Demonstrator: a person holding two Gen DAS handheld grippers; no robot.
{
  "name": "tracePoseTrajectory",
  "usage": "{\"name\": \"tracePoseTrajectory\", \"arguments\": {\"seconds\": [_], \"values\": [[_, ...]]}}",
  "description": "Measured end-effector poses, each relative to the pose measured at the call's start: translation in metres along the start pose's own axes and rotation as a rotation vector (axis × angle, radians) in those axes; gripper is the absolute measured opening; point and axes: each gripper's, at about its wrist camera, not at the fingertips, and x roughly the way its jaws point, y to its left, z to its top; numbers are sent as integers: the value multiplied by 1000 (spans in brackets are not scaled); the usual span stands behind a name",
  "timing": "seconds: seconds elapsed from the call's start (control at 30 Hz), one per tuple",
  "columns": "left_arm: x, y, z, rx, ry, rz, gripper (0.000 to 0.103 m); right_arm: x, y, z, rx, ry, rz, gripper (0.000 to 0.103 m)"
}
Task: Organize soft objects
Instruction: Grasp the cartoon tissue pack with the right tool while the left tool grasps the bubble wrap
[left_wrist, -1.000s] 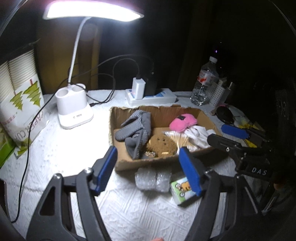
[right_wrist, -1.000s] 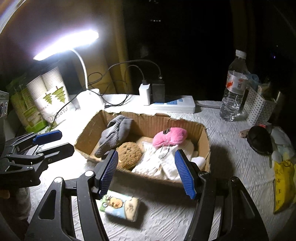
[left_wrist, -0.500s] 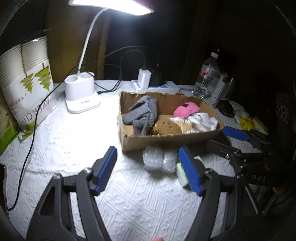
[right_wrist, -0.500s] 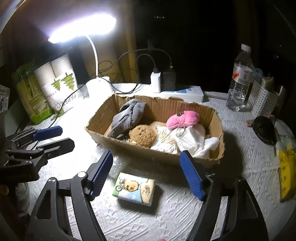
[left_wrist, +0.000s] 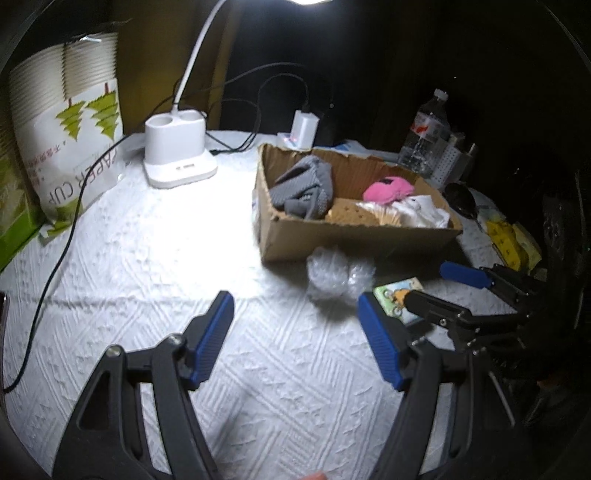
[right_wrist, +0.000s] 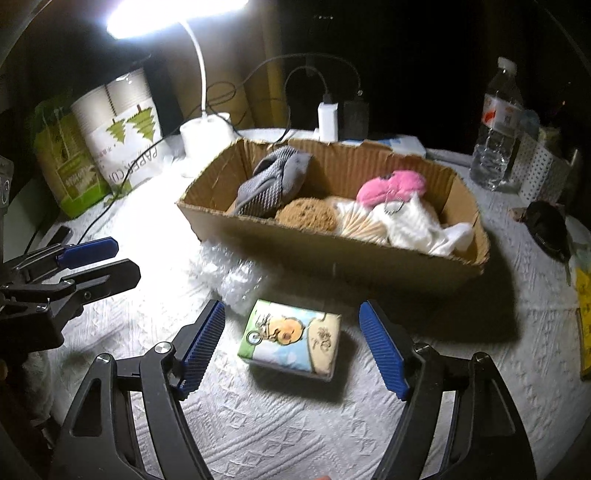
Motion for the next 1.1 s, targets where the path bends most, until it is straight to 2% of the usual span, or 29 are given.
{"name": "tracePoseTrajectory", "arguments": {"seconds": [0.63, 0.7, 1.1], "values": [[19, -4, -5, 5, 54, 35, 71, 30, -3, -18, 6, 79, 33, 78], [22, -8, -4, 10, 59, 37, 71, 30, -6, -19, 10, 82, 47, 73], [49, -42, 7, 67, 95, 33, 72, 14, -35, -24, 41, 59, 57, 72]]}}
